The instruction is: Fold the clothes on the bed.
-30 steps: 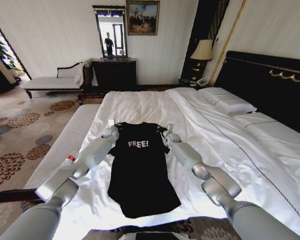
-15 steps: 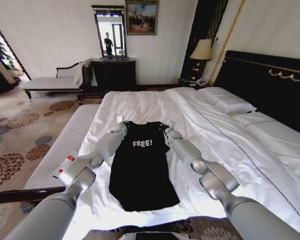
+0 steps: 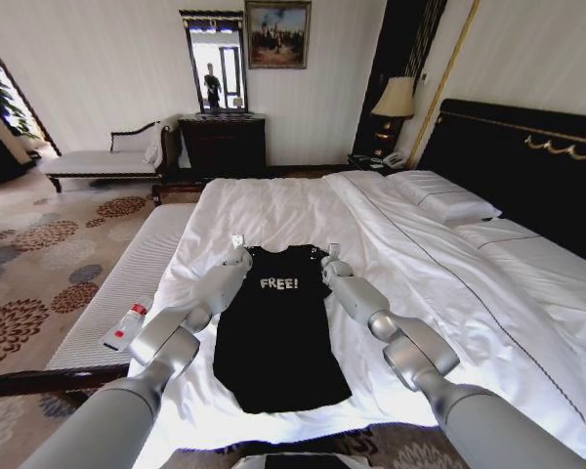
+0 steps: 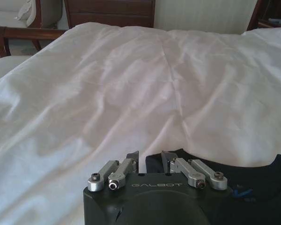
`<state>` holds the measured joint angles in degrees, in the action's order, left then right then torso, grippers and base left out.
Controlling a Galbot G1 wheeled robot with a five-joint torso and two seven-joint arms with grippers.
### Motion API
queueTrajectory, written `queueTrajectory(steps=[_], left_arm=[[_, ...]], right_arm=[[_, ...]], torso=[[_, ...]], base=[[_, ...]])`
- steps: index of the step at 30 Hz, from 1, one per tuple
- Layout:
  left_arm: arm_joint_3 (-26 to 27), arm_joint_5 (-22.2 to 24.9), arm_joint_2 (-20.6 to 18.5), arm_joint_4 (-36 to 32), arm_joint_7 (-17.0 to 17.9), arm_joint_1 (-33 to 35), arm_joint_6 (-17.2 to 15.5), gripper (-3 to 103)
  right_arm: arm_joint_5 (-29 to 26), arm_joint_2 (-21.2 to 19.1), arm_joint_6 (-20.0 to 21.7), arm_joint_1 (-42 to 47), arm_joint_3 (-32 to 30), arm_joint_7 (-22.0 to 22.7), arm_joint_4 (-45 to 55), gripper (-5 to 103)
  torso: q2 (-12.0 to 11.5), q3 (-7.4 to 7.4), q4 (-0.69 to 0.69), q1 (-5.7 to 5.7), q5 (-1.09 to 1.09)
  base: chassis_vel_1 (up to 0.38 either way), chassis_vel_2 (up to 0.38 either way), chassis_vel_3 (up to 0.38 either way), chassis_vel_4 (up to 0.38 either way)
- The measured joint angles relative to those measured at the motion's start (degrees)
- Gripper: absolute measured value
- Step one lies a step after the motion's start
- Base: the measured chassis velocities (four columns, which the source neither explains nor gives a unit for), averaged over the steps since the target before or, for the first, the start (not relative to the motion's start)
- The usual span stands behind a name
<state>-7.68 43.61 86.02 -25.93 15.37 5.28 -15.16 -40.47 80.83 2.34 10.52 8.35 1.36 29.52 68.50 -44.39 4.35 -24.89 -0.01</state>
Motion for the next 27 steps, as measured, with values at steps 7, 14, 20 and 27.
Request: queueTrajectory(steps=[7, 14, 20, 27], left_arm=[[1.3, 2.0, -1.9, -3.6, 1.2, 2.1, -0.1, 58], [-1.6, 12.8, -13.7, -24.0, 7.0, 8.9, -1.5, 81], [5.9, 19.6, -28.8, -50.8, 8.5, 25.4, 1.0, 99], [18.5, 13.6, -39.5, -69.6, 3.8, 48.3, 2.7, 100]], right_arm=[[-0.8, -1.1, 0.1, 1.3, 0.1, 2.0, 2.5, 45], [-2.1, -5.1, -0.6, 4.5, -1.5, 4.6, 8.4, 67], [-4.3, -17.6, 0.5, 16.5, -4.0, 8.9, 27.6, 94], [2.6, -26.1, -0.6, 33.9, -14.7, 11.3, 50.1, 100]], torso=[[0.0, 0.0, -0.02, 0.0, 0.01], [0.0, 0.0, 0.0, 0.0, -0.01], [0.0, 0.01, -0.01, 0.0, -0.02], [0.0, 0.04, -0.08, 0.03, -0.06]], base=[[0.0, 0.0, 0.0, 0.0], [0.0, 0.0, 0.0, 0.0], [0.0, 0.0, 0.0, 0.0], [0.0, 0.0, 0.0, 0.0]])
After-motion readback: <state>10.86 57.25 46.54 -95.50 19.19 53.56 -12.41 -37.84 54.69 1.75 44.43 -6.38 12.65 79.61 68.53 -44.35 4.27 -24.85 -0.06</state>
